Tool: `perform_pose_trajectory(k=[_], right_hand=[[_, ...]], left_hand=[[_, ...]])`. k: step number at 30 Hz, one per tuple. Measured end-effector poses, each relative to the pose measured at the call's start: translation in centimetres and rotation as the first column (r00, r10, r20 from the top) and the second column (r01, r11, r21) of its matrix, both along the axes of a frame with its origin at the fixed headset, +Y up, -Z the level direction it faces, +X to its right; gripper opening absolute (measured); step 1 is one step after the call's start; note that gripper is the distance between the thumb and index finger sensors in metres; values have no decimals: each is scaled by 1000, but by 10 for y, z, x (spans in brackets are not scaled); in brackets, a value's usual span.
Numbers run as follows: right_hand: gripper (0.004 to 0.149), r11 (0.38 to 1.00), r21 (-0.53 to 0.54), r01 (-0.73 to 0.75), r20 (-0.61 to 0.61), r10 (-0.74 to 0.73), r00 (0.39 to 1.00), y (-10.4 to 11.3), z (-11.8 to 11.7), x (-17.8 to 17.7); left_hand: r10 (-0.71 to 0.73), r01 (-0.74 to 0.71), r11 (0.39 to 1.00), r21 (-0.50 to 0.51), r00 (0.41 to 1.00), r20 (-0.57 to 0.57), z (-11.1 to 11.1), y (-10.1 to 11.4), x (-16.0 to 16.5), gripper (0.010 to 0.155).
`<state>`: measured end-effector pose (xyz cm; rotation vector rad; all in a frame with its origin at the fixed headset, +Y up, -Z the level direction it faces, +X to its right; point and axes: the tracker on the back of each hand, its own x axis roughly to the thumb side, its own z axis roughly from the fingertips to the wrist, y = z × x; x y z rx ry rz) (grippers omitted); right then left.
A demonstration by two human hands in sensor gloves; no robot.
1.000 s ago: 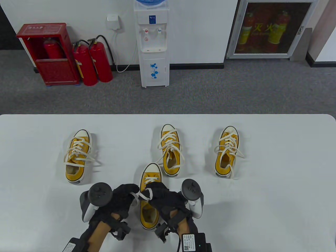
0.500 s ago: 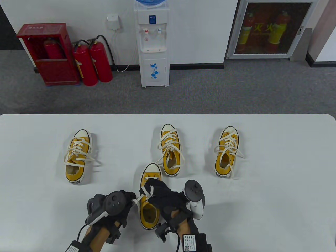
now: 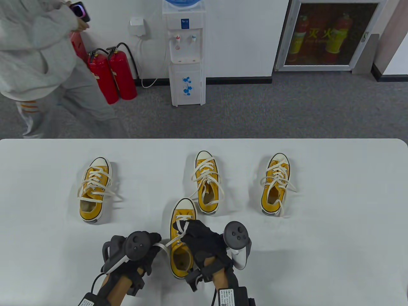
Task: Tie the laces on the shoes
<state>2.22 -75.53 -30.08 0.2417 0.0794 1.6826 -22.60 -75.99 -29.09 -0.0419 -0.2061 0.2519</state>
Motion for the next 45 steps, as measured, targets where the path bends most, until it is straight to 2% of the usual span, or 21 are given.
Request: perform_pose_trajectory(k=[7, 11, 18, 21, 26, 32, 36, 40, 42, 45], right_hand=[[38, 995, 37, -96, 88, 92, 992, 6, 3, 6], [41, 992, 0, -130, 82, 130, 988, 6, 4, 13], [48, 993, -86, -79, -40, 76, 996, -2, -1, 20], [52, 989, -108, -96, -87, 87, 992, -4, -2, 18], [52, 986, -81, -143, -83, 136, 987, -3, 0, 12], [47, 975, -63, -213, -33, 212, 977, -4, 2, 11], [47, 974, -46, -222, -33, 221, 975, -2, 2, 9], [49, 973, -37, -227, -35, 226, 974, -1, 2, 7], [50, 970, -29, -240, -50, 238, 970, -1, 2, 6], [50, 970, -14, -244, -64, 242, 968, 1, 3, 5]], left_hand=[[22, -22, 1000, 0, 1000, -22, -1, 1, -6, 46], [49, -49, 999, 8, 998, -39, -1, 3, -11, 48], [115, -115, 993, 7, 990, -86, -2, 7, -25, 58], [192, -192, 981, 6, 973, -126, -2, 7, -35, 61], [324, -328, 945, 15, 927, -191, -3, 7, -50, 64], [553, -572, 820, -20, 801, -230, -3, 3, -57, 64], [763, -787, 616, -42, 609, -218, -2, -1, -53, 62], [864, -887, 459, -55, 459, -206, -1, -3, -48, 62], [888, -908, 411, -81, 419, -189, -1, -4, -43, 62], [895, -907, 408, -105, 420, -152, 1, -1, -36, 62]])
